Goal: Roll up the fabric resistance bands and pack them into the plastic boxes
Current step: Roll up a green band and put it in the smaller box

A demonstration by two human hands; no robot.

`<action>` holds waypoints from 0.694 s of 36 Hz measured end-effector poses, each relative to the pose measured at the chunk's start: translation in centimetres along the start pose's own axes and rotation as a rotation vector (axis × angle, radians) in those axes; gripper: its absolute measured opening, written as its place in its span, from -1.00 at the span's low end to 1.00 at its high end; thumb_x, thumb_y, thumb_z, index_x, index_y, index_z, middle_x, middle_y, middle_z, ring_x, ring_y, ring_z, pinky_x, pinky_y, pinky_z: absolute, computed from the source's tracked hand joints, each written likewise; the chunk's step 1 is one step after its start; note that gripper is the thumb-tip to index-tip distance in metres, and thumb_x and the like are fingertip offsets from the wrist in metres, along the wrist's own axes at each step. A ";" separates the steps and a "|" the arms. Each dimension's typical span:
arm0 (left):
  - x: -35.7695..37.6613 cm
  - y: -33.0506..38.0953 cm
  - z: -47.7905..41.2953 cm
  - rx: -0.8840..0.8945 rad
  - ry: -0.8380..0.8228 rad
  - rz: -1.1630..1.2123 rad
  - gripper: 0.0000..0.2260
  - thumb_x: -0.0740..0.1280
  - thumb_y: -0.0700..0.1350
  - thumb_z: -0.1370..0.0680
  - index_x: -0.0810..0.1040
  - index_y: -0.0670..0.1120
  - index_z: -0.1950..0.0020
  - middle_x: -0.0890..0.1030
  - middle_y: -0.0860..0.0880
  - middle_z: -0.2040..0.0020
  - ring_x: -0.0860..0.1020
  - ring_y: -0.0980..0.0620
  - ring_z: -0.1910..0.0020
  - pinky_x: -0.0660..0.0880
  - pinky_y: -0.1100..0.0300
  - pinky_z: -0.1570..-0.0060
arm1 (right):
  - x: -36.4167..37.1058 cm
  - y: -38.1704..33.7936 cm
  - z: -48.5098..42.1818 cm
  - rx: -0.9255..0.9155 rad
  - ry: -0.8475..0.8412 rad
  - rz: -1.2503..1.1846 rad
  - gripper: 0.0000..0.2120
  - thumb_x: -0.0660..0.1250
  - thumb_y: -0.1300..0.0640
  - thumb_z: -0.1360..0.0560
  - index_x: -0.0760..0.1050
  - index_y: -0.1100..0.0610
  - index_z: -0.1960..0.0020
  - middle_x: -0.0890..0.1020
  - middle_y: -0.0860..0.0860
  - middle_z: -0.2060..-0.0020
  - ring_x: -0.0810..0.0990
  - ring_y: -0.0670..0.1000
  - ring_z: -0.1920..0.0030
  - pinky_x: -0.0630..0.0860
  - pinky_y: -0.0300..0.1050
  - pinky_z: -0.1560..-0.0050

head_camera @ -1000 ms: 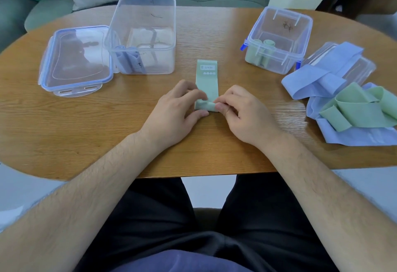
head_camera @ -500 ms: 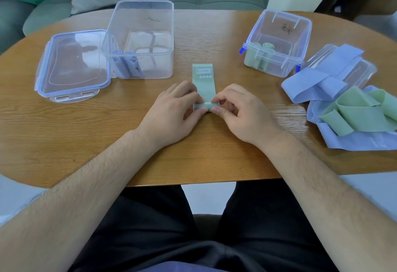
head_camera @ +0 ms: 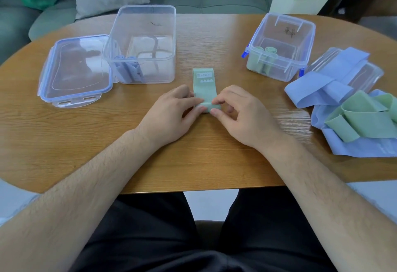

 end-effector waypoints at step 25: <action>0.2 -1.0 -1.9 -0.029 0.021 0.010 -0.83 0.36 0.01 -0.60 0.51 -0.07 -0.06 0.42 0.12 0.09 0.40 0.08 0.09 0.32 0.20 0.05 | 0.5 1.7 -3.0 0.072 0.027 -0.016 -0.88 0.31 0.11 -0.62 0.57 0.09 -0.11 0.51 -0.08 0.17 0.43 -0.13 0.17 0.46 -0.13 0.07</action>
Point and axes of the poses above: each hand's wrist, its own z-axis away from the middle knuckle, its own x-axis out of the palm, y = z × x, the point moved 9 cm from there along -z, towards the middle knuckle
